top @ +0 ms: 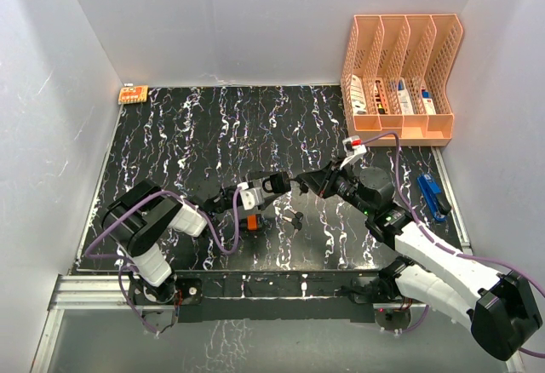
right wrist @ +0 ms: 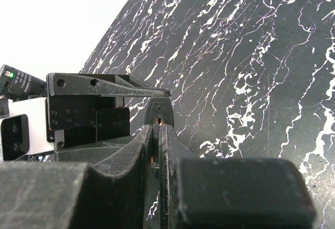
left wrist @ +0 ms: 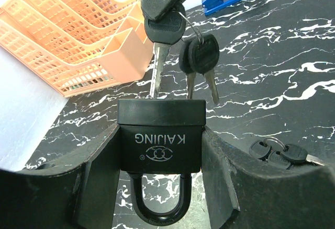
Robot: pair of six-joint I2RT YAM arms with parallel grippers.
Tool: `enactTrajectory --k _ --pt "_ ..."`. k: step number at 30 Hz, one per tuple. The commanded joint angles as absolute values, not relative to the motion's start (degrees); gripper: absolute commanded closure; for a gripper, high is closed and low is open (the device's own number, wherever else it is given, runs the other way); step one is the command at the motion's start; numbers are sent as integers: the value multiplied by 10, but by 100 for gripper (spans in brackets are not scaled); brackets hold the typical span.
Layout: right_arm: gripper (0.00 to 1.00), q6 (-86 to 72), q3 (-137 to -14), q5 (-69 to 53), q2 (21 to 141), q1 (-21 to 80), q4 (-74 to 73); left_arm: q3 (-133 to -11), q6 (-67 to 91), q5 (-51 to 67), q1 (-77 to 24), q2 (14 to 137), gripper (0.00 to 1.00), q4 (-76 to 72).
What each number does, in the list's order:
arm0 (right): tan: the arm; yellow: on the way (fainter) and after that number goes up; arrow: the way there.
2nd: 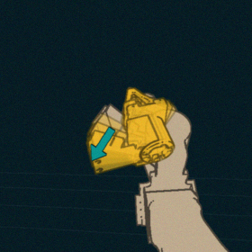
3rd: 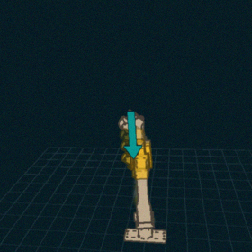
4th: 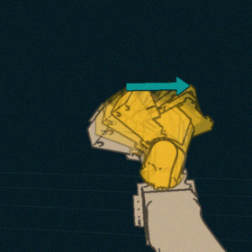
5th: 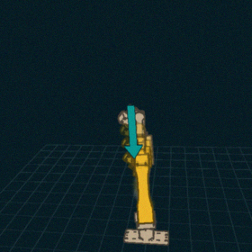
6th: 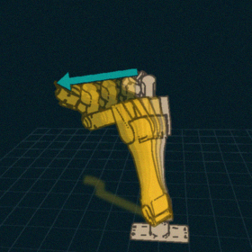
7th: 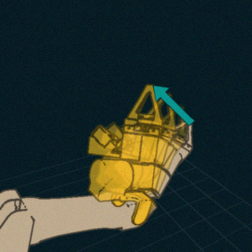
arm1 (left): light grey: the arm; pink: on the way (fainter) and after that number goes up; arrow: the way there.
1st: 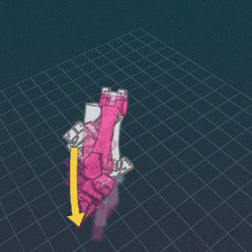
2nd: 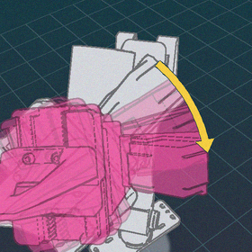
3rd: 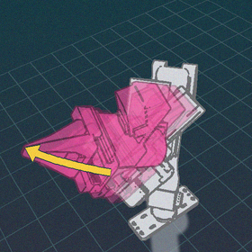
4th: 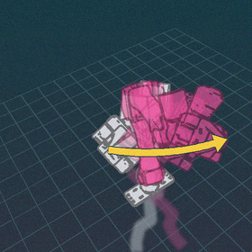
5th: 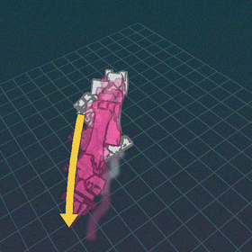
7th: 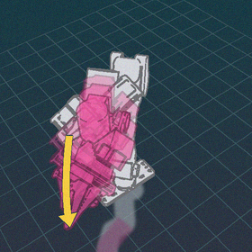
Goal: Unlock with the key
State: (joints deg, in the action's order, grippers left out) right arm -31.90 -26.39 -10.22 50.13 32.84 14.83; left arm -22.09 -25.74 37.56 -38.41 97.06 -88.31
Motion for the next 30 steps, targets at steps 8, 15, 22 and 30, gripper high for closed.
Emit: enactTrajectory --k 8,15,22,30 --pt "100 -323 -260 -101 498 326 175 -243 -262 398 -384 929 100 -1024" --pt "100 -323 -258 -115 506 325 178 -250 -259 400 -384 933 100 -1024" --pt "100 -324 -255 -121 510 326 182 -257 -259 401 -384 935 100 -1024" --pt "100 -323 -264 -136 529 326 186 -267 -249 426 -384 935 100 -1019"
